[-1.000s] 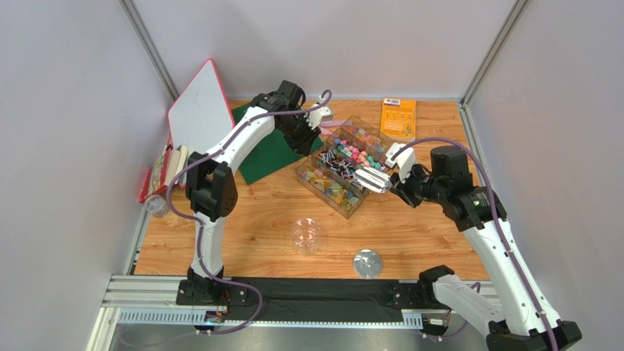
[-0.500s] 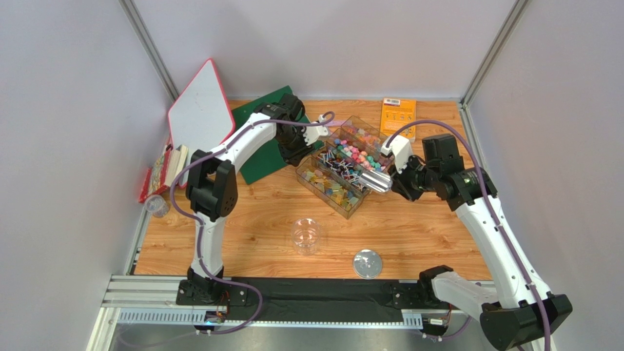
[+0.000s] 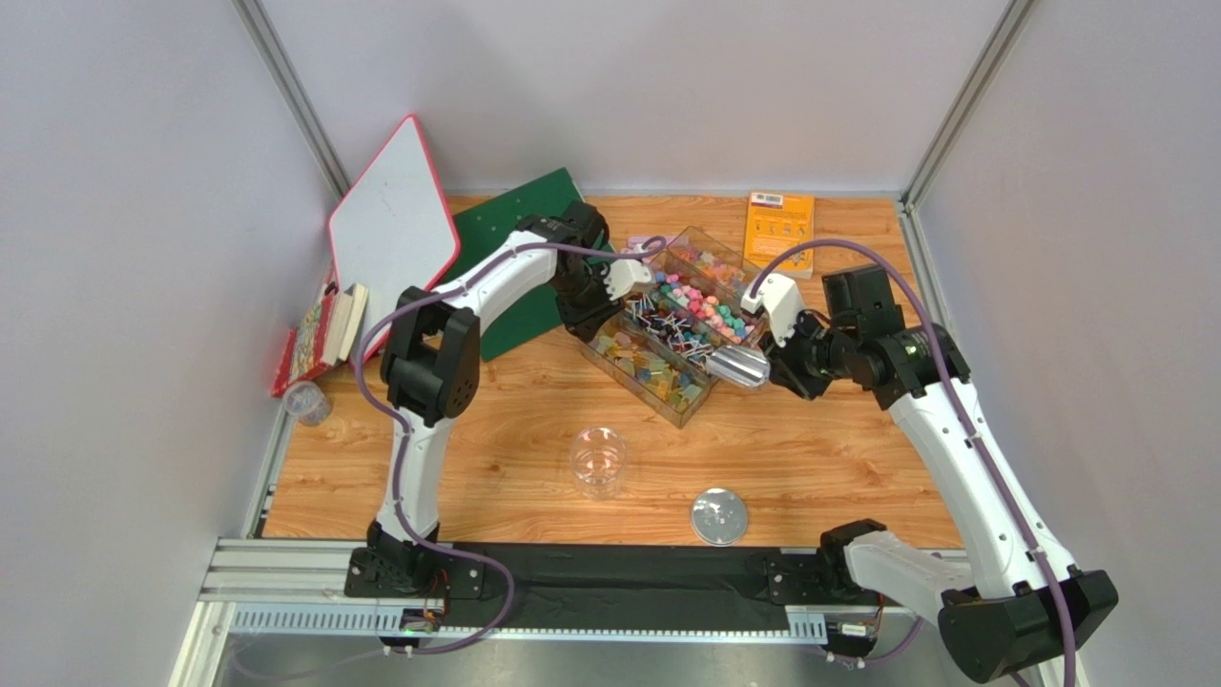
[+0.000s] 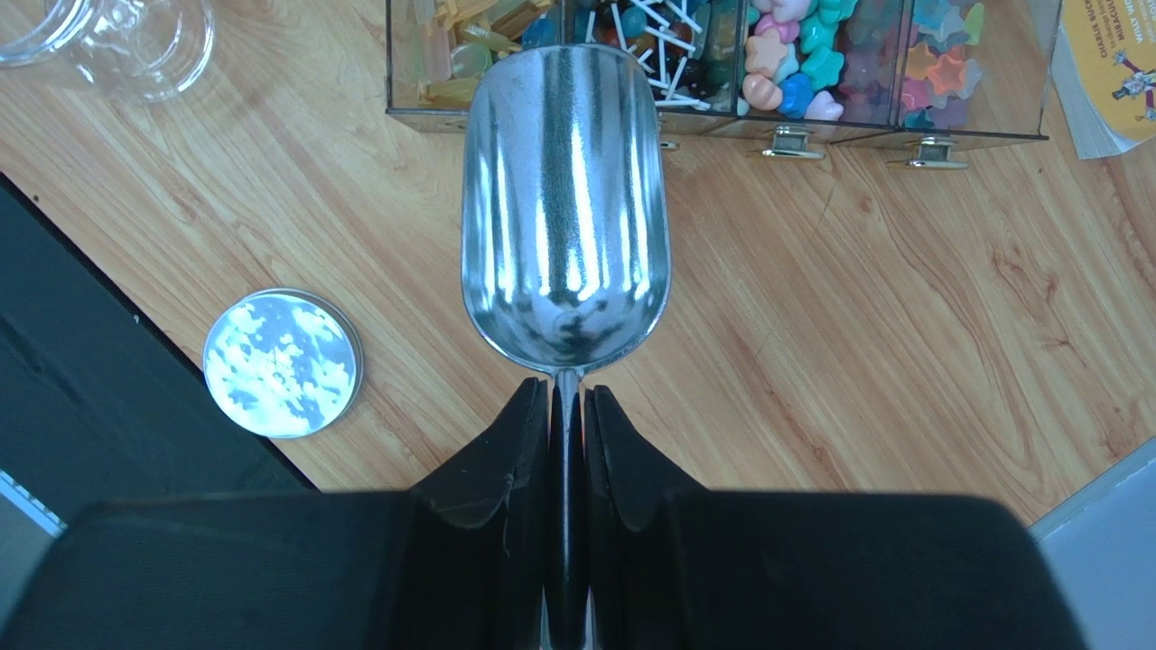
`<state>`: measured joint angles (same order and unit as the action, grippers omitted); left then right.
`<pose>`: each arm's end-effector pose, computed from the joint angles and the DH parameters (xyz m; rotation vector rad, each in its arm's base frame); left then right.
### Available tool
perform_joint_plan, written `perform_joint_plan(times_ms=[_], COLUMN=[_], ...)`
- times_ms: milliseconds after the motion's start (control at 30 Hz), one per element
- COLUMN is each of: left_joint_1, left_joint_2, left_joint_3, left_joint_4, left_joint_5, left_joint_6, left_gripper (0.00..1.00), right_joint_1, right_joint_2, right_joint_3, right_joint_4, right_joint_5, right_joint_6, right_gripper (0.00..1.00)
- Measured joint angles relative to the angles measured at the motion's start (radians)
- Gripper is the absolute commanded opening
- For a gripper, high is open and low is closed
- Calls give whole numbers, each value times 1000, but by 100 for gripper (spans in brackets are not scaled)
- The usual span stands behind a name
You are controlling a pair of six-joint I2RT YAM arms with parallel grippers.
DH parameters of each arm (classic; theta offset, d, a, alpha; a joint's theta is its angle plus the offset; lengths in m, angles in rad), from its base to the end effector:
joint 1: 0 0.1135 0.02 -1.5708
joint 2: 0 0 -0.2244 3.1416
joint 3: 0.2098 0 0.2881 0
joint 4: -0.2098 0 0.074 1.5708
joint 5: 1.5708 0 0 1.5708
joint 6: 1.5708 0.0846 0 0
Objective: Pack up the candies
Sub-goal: Move the storage box to the center of the board.
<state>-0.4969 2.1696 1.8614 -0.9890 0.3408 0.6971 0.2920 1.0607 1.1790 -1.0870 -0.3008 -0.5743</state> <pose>0.4038 -0.2512 0.1225 1.6313 2.2817 -0.4415 0.2522 0.1020 0.2746 -1.1531 2.2141 0.2652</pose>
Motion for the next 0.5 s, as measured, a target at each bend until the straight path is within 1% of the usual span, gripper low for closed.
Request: perform_joint_plan(times_ms=[300,500], left_joint_1=[-63,-66], left_joint_2=[8,8], left_joint_3=[1,20], left_joint_4=[6,13], left_joint_5=[16,32], left_joint_6=[-33,-51], left_gripper=[40,34], right_joint_1=[0,0], right_joint_2=[12,23], right_joint_3=[0,0], right_joint_4=[-45,-47], right_joint_5=[-1,0], right_joint_6=[-56,-63], right_gripper=[0,0])
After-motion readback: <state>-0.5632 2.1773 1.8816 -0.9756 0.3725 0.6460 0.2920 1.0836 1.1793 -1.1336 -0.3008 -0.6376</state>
